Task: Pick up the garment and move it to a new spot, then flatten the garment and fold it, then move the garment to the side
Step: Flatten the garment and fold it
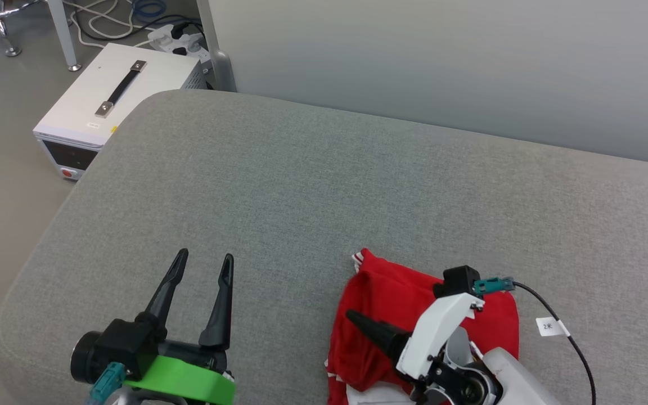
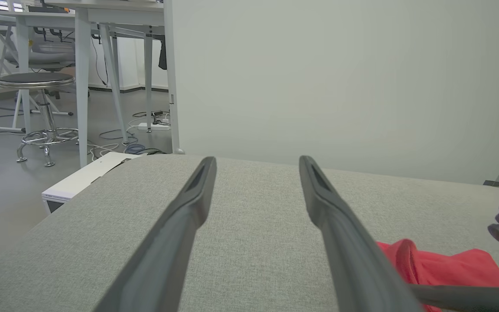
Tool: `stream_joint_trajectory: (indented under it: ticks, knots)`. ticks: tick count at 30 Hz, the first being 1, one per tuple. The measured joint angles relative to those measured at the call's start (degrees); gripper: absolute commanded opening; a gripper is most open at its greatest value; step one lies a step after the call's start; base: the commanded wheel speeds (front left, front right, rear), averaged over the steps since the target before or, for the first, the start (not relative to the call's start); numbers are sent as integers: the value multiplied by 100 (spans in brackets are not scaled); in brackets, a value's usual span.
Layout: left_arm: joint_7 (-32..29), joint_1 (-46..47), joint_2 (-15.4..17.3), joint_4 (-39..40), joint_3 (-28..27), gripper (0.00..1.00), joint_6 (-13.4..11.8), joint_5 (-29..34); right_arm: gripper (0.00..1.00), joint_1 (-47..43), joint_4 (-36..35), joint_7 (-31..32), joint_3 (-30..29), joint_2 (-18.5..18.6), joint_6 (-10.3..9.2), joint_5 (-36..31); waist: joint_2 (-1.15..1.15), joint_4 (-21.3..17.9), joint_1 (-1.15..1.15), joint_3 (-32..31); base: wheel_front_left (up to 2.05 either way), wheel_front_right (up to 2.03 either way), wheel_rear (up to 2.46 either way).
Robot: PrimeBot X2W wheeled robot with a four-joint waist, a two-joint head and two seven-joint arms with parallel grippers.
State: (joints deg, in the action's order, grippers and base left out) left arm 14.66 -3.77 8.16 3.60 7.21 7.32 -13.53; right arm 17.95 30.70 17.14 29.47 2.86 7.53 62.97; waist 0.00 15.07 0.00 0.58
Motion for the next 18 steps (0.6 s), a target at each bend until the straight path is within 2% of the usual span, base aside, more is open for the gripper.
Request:
stream_joint_trajectory:
  ticks: [4, 9, 13, 18]
  knots:
    - [0, 0, 0, -8, 20, 100, 0, 0, 100, 99, -144, -34, 377, -23, 0, 546, 0, -40, 0, -49, 0, 0, 0]
    - [0, -2, -1, -10, 22, 100, 0, 0, 100, 371, -48, -313, 426, -15, 0, 370, 0, -111, 0, -117, 0, 0, 0]
    - [0, -19, -1, -16, 0, 100, 0, -12, 100, 639, -123, -660, 461, 113, 0, -569, 0, -208, 0, -164, 0, 0, 0]
    - [0, -37, -21, -35, -32, 100, 0, -66, 100, 816, -553, -1210, 301, 780, 0, -1971, 0, -384, 0, -204, 0, 0, 0]
